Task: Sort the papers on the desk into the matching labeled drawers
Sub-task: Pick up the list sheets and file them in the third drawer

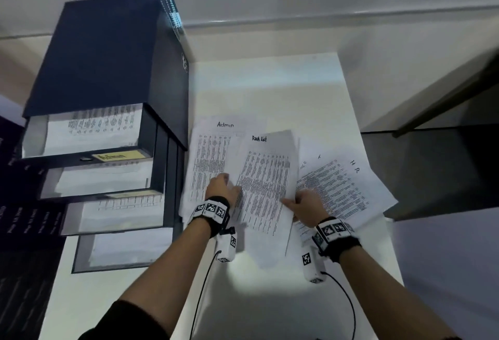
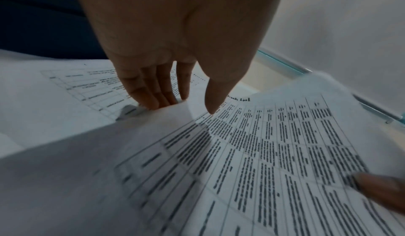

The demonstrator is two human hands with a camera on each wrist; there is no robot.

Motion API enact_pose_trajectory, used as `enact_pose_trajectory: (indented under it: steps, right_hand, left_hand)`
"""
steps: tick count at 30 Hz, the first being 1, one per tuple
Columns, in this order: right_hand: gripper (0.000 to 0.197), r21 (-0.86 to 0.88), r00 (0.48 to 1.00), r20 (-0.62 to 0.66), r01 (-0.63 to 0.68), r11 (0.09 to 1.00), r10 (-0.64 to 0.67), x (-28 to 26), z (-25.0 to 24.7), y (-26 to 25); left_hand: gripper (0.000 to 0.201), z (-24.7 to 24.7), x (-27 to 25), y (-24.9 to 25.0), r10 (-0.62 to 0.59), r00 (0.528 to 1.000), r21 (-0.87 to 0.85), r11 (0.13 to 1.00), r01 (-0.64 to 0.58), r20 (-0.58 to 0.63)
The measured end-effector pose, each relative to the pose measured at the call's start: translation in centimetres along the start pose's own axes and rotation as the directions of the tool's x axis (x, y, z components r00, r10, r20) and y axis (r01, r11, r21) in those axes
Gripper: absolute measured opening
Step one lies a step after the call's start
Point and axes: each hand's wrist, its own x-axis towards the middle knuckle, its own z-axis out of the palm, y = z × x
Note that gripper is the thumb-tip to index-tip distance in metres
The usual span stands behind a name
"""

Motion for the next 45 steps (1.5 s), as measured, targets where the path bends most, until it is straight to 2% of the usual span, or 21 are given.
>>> enact_pose_trajectory:
  steps: [2,5,8,11,13,15,17,20,21,22,24,25,27,29,32,33,36,39,40,42,45]
  right_hand:
    - [0.039,-0.041,0.997,0.08,-0.007,0.999,0.01,-0.3,-0.7,0.1]
    - [0.011,-0.076,0.995,0.088,-0.035,0.996,0.042,-1.2,-1.0,0.2]
    - [0.039,-0.02,0.997,-0.073,-0.026,0.999,0.025,-1.8,-1.1,0.4]
    - [0.04,0.019,0.982,-0.184,-0.03,0.999,0.033,-3.0,-2.0,0.6]
    - [0.024,0.016,0.98,-0.186,-0.073,0.997,0.075,-3.8,-2.6,1.8]
    - [0.027,0.051,0.989,-0.115,-0.092,0.994,0.097,-4.7,-2.7,3.1]
    - [0.028,0.092,0.996,-0.061,-0.062,0.994,0.068,-6.1,-2.3,3.3]
    - [0.024,0.133,0.973,-0.232,0.05,0.99,-0.018,-8.1,-1.6,1.6]
    - [0.029,0.165,0.953,-0.296,0.112,0.98,-0.059,-8.7,-1.3,0.6]
    - [0.047,0.234,0.941,-0.323,0.178,0.956,-0.097,-9.5,-0.8,-0.9]
    - [0.086,0.401,0.959,-0.255,0.219,0.89,-0.122,-11.3,0.3,-4.7]
    - [0.094,0.419,0.969,-0.178,0.231,0.878,-0.17,-12.0,1.0,-6.5]
    - [0.087,0.278,0.951,0.029,0.288,0.916,-0.307,-13.4,2.5,-9.8]
    - [0.068,0.109,0.897,0.229,0.362,0.926,-0.378,-14.3,4.9,-12.5]
    - [0.054,0.191,0.82,0.431,0.324,0.927,-0.376,-15.7,10.1,-16.1]
    - [0.053,0.234,0.795,0.476,0.296,0.926,-0.375,-16.2,11.7,-17.2]
    - [0.051,0.298,0.775,0.538,0.193,0.935,-0.331,-16.3,16.1,-19.1]
    - [0.049,0.301,0.792,0.537,0.143,0.943,-0.292,-14.9,19.1,-20.7]
    - [0.048,0.285,0.798,0.53,0.151,0.946,-0.287,-14.4,19.8,-21.4]
    - [0.047,0.311,0.851,0.447,0.143,0.94,-0.277,-13.3,20.6,-22.7]
    - [0.044,0.404,0.928,0.317,0.054,0.913,-0.195,-10.9,21.6,-23.3]
  left_hand:
    - [0.05,0.1,-0.1,0.2,-0.03,0.999,-0.061,0.998,0.029,-0.013]
    - [0.037,0.3,-0.9,0.3,-0.002,1.0,-0.129,0.992,0.002,0.001]
    - [0.021,0.1,-2.3,0.5,0.114,0.993,-0.208,0.973,-0.103,0.039]
    - [0.01,-0.9,-4.3,0.9,0.283,0.949,-0.235,0.94,-0.246,0.14]
    - [0.016,-1.3,-5.7,0.9,0.366,0.902,-0.218,0.923,-0.318,0.231]
    - [0.016,-1.5,-7.1,0.6,0.418,0.864,-0.165,0.908,-0.385,0.282]
    - [0.025,-2.0,-8.0,0.2,0.456,0.843,-0.151,0.89,-0.43,0.286]
    - [0.046,-4.0,-9.2,-0.9,0.462,0.859,-0.26,0.876,-0.405,0.219]
    - [0.054,-5.2,-9.9,-1.4,0.462,0.866,-0.311,0.865,-0.393,0.19]
    - [0.062,-6.5,-10.4,-2.1,0.467,0.868,-0.35,0.851,-0.39,0.167]
    - [0.074,-9.8,-11.7,-4.0,0.482,0.864,-0.421,0.821,-0.386,0.147]
    - [0.078,-11.8,-12.2,-5.2,0.483,0.864,-0.448,0.81,-0.378,0.144]
    - [0.079,-15.9,-13.2,-7.6,0.469,0.873,-0.49,0.797,-0.352,0.136]
    - [0.08,-20.1,-14.4,-10.3,0.423,0.899,-0.496,0.808,-0.318,0.113]
    - [0.077,-25.4,-15.6,-15.3,0.291,0.95,-0.442,0.871,-0.215,0.111]
    - [0.084,-26.8,-15.9,-17.0,0.259,0.957,-0.415,0.891,-0.184,0.132]
    - [0.104,-29.2,-15.7,-21.8,0.186,0.962,-0.398,0.912,-0.094,0.2]
    - [0.106,-30.2,-14.8,-25.4,0.143,0.969,-0.392,0.918,-0.054,0.201]
    - [0.102,-30.4,-14.3,-26.4,0.152,0.971,-0.375,0.924,-0.075,0.182]
    - [0.088,-30.8,-13.4,-27.8,0.184,0.971,-0.301,0.945,-0.131,0.154]
    - [0.04,-30.7,-12.5,-28.2,0.215,0.954,-0.178,0.968,-0.18,0.209]
